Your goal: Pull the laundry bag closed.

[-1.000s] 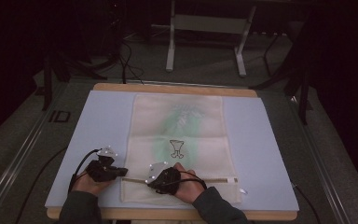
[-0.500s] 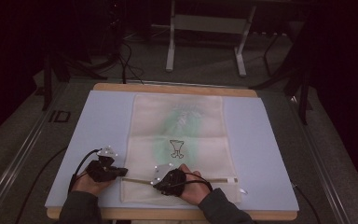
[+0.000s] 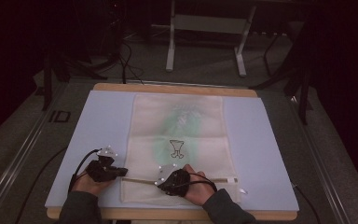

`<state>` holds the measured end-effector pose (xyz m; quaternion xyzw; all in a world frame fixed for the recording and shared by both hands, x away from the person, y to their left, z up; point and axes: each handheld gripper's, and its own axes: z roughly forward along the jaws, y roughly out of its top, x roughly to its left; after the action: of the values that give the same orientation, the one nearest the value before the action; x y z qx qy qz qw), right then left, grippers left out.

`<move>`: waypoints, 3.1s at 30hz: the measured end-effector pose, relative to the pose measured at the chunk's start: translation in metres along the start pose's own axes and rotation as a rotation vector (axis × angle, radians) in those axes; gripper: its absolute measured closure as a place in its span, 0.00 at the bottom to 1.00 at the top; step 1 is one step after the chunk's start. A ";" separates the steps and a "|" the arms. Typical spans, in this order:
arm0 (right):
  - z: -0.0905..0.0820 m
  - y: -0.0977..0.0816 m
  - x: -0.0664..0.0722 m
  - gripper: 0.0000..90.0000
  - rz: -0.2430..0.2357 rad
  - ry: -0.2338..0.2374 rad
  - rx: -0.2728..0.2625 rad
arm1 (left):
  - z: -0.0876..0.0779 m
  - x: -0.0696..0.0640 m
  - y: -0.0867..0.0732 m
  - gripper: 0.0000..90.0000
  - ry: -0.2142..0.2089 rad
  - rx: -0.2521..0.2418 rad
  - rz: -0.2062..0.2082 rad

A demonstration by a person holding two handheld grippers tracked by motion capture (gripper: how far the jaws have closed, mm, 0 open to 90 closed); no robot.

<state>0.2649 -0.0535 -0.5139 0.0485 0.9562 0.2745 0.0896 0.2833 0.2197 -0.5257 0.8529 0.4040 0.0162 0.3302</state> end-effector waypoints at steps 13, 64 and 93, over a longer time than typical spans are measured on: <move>-0.006 -0.006 0.000 0.92 0.008 -0.005 0.014 | 0.000 0.000 0.000 1.00 -0.003 0.000 -0.003; -0.029 -0.043 -0.006 0.92 0.070 -0.028 0.023 | 0.000 0.001 0.000 1.00 -0.004 -0.001 -0.004; -0.044 -0.066 -0.008 0.92 0.105 -0.050 0.034 | 0.000 0.000 0.000 1.00 -0.003 0.000 -0.004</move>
<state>0.2614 -0.1334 -0.5117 0.1071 0.9543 0.2614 0.0979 0.2835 0.2201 -0.5259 0.8521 0.4051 0.0143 0.3310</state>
